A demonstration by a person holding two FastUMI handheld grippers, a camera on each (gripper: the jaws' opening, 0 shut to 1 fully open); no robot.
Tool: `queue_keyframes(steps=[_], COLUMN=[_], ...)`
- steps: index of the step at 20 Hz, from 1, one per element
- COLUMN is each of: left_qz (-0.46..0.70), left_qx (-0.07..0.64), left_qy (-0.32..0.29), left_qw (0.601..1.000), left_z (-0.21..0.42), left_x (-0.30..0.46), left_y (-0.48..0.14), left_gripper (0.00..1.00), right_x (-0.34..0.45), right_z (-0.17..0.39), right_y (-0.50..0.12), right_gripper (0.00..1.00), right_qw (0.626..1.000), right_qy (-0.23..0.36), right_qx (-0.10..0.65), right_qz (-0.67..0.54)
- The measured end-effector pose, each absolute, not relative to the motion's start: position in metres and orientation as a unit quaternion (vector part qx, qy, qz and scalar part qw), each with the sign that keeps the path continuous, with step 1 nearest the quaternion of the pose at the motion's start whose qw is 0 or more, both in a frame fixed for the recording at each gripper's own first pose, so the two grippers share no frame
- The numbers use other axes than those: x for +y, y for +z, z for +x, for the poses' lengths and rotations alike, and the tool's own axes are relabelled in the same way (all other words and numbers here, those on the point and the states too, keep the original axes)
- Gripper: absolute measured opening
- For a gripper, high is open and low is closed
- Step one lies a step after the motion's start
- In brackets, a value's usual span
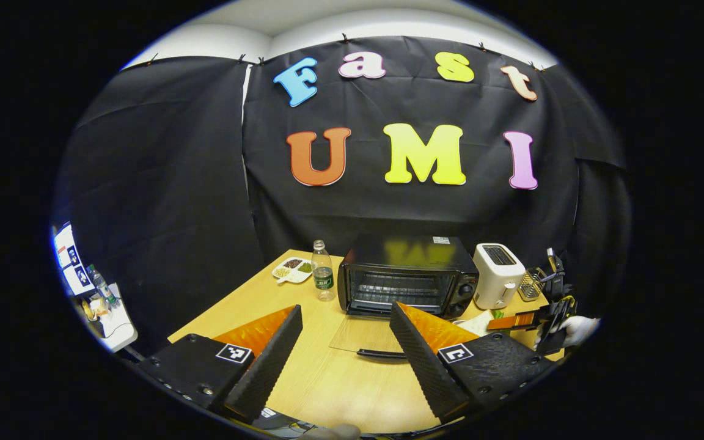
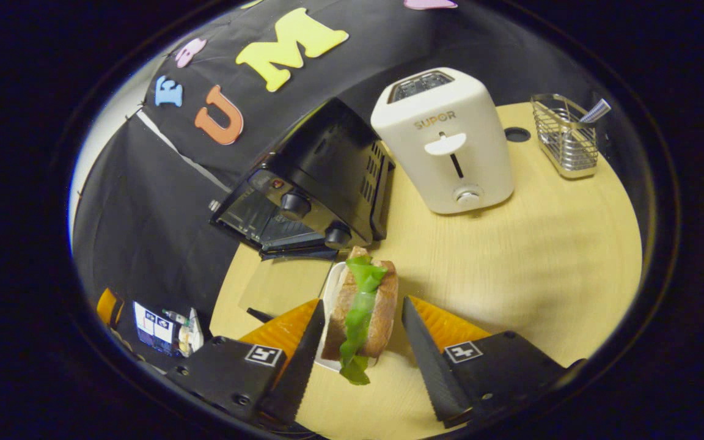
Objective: Open the electric oven with the left hand, put the food in, and close the electric oven.
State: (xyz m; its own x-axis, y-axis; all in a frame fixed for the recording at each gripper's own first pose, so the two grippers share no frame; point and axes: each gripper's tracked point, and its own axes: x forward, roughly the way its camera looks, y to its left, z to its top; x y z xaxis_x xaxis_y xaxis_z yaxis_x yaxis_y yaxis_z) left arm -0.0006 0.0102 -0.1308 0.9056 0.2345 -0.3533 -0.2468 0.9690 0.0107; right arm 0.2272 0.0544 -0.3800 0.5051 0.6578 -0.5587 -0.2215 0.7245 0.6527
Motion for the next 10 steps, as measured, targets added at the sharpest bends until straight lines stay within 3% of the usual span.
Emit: queue_keyframes(steps=[1, 2, 3, 4, 6, 7, 8, 10], left_qz=[-0.020, -0.021, -0.020, -0.017, -0.010, -0.010, -0.012, -0.017], left_qx=[0.183, 0.184, 0.185, 0.184, 0.181, 0.181, 0.179, 0.175], left_qy=[0.127, 0.132, 0.134, 0.136, 0.136, 0.136, 0.134, 0.128], left_qw=[0.975, 0.974, 0.973, 0.973, 0.974, 0.974, 0.975, 0.976], left_z=[-0.001, -0.002, -0.003, -0.003, -0.003, -0.003, -0.004, -0.006], left_x=[0.008, 0.005, 0.005, 0.004, 0.007, 0.009, 0.010, 0.015], left_y=[-0.131, -0.130, -0.127, -0.124, -0.122, -0.123, -0.123, -0.124], left_gripper=[0.95, 0.95, 0.95, 0.95, 0.95, 0.95, 0.95, 0.95], right_x=[0.059, 0.060, 0.061, 0.061, 0.062, 0.063, 0.062, 0.057], right_z=[0.227, 0.228, 0.229, 0.230, 0.228, 0.228, 0.226, 0.222], right_y=[-0.379, -0.379, -0.379, -0.378, -0.373, -0.371, -0.366, -0.350], right_gripper=[0.64, 0.62, 0.46, 0.42, 0.44, 0.34, 0.41, 0.41], right_qw=[0.818, 0.813, 0.809, 0.808, 0.809, 0.811, 0.815, 0.832], right_qy=[0.273, 0.272, 0.275, 0.275, 0.281, 0.283, 0.280, 0.273], right_qx=[0.425, 0.428, 0.427, 0.426, 0.422, 0.419, 0.415, 0.398], right_qz=[0.274, 0.286, 0.296, 0.300, 0.299, 0.295, 0.292, 0.272])
